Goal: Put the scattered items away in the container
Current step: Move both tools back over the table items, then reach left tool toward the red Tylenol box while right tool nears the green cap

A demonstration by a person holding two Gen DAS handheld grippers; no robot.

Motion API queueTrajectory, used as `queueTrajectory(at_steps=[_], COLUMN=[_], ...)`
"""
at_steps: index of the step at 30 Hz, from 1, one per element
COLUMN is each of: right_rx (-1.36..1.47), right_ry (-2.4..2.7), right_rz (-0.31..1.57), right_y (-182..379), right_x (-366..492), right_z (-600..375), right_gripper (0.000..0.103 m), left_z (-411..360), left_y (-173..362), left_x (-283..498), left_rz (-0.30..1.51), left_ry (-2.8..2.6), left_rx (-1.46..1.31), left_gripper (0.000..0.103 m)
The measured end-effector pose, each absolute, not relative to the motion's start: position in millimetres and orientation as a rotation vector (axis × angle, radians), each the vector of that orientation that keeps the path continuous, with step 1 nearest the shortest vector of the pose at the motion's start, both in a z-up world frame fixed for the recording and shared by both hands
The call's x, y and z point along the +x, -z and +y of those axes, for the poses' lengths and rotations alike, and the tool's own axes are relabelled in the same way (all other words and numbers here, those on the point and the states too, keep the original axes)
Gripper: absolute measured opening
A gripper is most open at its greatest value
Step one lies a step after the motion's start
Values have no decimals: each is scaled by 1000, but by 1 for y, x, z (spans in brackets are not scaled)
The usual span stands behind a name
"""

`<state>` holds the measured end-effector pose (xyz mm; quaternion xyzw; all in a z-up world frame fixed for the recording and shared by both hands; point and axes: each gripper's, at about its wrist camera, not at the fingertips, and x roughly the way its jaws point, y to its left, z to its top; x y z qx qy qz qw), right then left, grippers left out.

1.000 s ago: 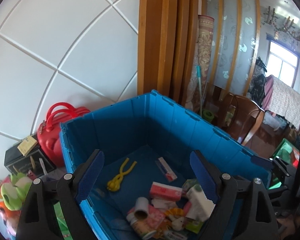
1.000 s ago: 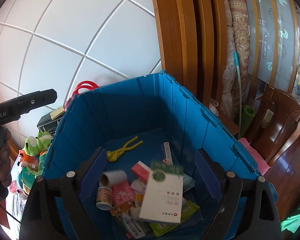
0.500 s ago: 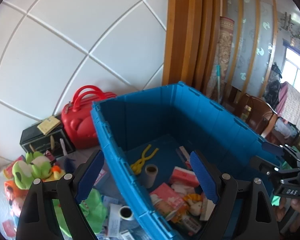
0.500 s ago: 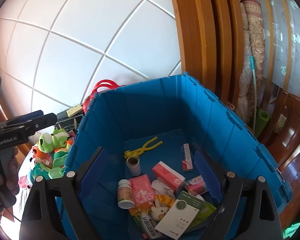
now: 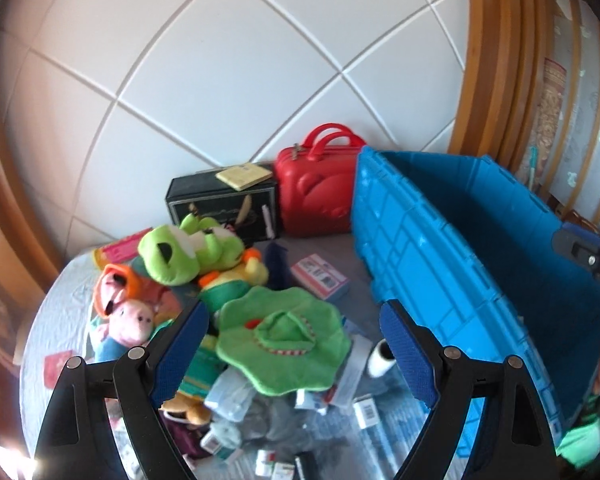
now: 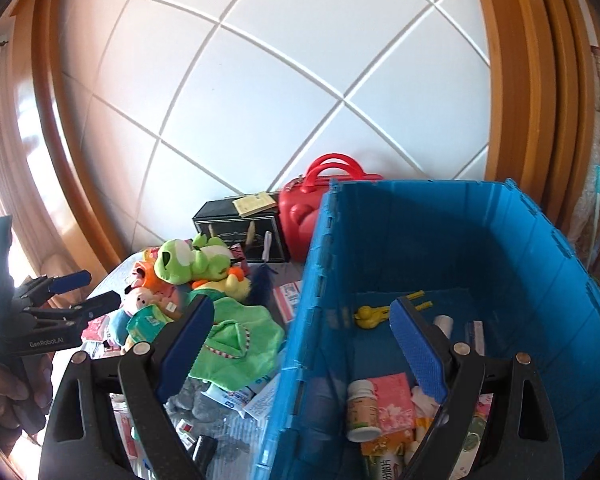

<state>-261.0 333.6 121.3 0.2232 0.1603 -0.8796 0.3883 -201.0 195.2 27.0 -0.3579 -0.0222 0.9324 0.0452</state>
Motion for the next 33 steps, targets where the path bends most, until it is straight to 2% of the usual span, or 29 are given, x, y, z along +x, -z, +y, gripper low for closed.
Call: queueTrajectory(at_steps=[12, 26, 33], right_rx=[661, 723, 796], right_ry=[2146, 2101, 2069], right_rz=[496, 538, 584], right_y=[-57, 1, 49], right_x=[-195, -137, -114], right_z=[237, 152, 129], right_gripper=[90, 90, 90], left_z=[47, -69, -112], left_y=[61, 110, 160], left_x=[-143, -106, -81], left_rz=[-190, -224, -237], left_ry=[-2843, -2835, -2791], left_rx=[-1373, -1504, -1637], left_gripper=[88, 88, 88])
